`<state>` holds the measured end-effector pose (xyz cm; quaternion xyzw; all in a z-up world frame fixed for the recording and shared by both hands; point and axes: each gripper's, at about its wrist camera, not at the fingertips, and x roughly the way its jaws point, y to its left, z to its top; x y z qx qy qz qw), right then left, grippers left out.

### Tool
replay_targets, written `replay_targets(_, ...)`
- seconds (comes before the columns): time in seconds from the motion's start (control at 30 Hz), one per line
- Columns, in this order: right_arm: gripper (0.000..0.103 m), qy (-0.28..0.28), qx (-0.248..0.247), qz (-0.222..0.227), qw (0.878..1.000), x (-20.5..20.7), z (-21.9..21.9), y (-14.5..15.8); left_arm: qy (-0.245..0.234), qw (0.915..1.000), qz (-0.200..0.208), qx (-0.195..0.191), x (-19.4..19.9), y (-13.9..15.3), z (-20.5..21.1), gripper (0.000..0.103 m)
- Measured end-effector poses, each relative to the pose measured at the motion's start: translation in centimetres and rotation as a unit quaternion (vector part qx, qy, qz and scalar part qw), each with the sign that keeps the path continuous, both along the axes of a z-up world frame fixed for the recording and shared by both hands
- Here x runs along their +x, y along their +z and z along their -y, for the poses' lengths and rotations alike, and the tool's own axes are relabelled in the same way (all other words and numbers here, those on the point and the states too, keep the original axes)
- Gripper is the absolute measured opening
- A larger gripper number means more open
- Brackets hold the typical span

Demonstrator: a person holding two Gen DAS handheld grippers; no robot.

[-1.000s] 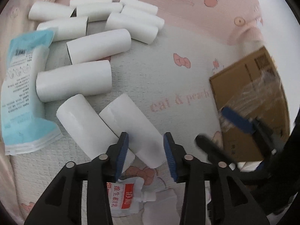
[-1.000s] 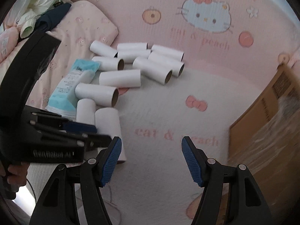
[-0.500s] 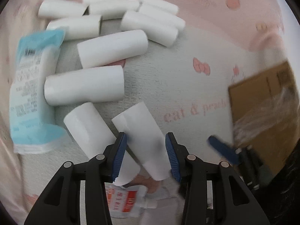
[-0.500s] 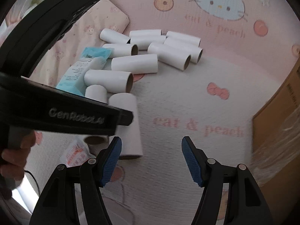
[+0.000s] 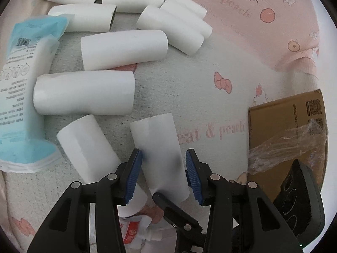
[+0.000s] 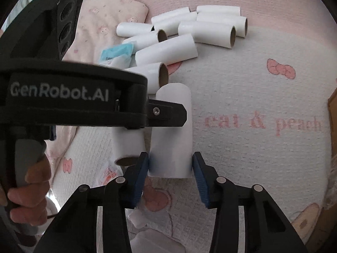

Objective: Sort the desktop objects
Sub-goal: 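Move the right gripper to another upright white tube, then close the right gripper around the second white tube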

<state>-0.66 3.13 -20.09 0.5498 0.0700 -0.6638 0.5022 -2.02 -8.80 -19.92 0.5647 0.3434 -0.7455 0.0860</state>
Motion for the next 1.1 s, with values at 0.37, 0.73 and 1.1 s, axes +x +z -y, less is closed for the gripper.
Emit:
replay_targets(0.37,0.04,-0.047,-0.005,0.056,0.997,-2.1,-1.2,-0.7,-0.004,0.9995,-0.021,0.022,-1.2,-1.1,-0.4,0.046)
replay_targets(0.73,0.042,-0.061,0.013,0.098,0.993,-3.8,-1.0,-1.4,-0.036,0.999,-0.025,0.009,-2.2,-0.9,-1.2,0.045)
replay_targets(1.1,0.041,-0.056,0.017,0.065,0.996,-4.1,-0.2,-1.1,-0.049,0.9981,-0.003,0.036,-3.5,-1.1,-1.0,0.047)
